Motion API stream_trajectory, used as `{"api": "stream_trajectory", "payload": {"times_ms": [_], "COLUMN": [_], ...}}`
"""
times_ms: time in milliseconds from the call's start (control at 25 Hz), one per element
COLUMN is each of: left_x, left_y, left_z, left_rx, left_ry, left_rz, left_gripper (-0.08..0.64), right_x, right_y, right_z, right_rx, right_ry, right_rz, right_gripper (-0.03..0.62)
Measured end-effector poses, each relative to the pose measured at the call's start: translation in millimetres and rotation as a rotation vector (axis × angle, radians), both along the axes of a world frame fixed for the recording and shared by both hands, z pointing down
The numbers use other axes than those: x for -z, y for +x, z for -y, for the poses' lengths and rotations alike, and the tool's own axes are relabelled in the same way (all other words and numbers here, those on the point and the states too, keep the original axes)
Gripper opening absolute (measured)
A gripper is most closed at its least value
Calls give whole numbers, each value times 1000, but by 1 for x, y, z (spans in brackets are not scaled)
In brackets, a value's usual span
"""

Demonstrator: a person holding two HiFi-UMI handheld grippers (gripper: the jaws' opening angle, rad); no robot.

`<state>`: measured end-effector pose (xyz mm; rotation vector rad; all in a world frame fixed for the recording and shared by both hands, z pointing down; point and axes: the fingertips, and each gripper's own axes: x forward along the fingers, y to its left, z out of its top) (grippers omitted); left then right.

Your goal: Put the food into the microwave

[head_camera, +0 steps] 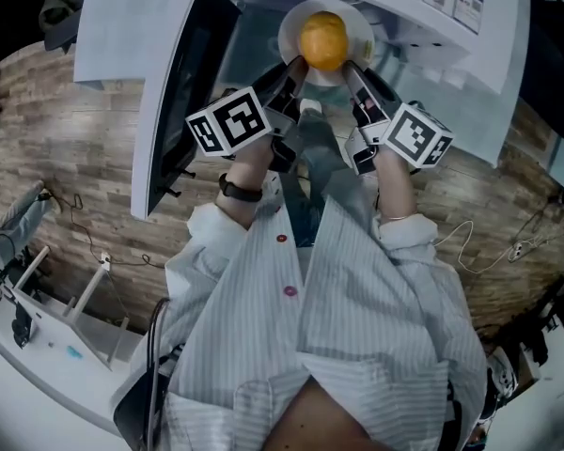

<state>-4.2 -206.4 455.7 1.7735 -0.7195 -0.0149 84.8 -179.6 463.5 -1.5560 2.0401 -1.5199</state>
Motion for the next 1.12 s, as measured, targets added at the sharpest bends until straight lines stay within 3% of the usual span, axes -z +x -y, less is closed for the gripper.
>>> {"api": "stream_trajectory", "payload": {"times_ms": [960, 1120], "left_x": [-31, -32], "left_y": [13, 17], "left_z": [69, 72], "left_rx": [31, 12], "left_ry": [74, 114], "left_rz": [70, 99], "left_gripper": [54, 62], "right_x": [-24, -21], "right_y": [15, 18], "right_z": [66, 72], "right_rx": [-89, -76], "right_ry": [79, 122], "right_rz": [-89, -165], "right_gripper": [98, 107]}}
